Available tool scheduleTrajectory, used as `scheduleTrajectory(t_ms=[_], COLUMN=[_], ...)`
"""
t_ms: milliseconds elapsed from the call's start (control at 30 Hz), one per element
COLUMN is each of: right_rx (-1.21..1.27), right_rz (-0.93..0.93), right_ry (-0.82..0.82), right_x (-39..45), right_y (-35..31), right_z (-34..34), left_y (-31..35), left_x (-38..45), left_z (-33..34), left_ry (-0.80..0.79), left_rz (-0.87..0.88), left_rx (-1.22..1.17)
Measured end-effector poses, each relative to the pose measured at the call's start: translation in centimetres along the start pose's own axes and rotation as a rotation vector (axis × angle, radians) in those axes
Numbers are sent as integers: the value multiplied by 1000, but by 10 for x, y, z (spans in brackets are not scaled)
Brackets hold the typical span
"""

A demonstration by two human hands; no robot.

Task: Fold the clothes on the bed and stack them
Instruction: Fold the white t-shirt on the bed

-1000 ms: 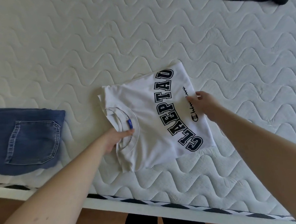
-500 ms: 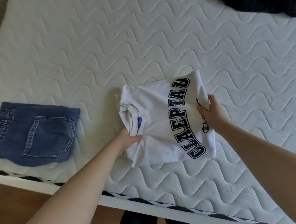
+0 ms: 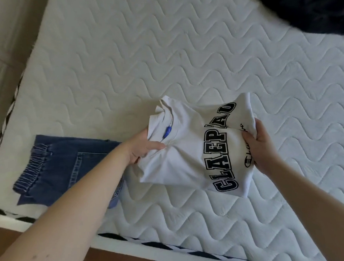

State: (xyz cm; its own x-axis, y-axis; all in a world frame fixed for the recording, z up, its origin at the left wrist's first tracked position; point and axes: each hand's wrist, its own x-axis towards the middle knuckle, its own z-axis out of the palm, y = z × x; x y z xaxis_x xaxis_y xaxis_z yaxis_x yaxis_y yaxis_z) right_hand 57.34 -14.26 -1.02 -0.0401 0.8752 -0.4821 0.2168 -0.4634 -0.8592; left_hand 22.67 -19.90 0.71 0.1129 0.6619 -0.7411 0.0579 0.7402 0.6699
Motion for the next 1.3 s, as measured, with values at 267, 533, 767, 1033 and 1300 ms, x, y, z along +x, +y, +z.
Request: scheduleTrajectory(t_ms=[267,533,767,1033,1300], right_rx=[117,86,-219,-32,-182], right_rz=[-62,290,377,399,468], right_ry=[-25,-46,-68,-109,-100], right_x=[41,100,69,50,25], right_y=[-91,-82,-23,-29,4], right_z=[116,183,214,219,215], left_y=[77,57,-22,-24,-52], left_x=[2,58,74,59,41], left_z=[-146,-234,-239,-248,-233], left_ry=[59,432,558,514,624], left_rz=[80,140,-120,18,-157], left_rx=[80,356,399,57,99])
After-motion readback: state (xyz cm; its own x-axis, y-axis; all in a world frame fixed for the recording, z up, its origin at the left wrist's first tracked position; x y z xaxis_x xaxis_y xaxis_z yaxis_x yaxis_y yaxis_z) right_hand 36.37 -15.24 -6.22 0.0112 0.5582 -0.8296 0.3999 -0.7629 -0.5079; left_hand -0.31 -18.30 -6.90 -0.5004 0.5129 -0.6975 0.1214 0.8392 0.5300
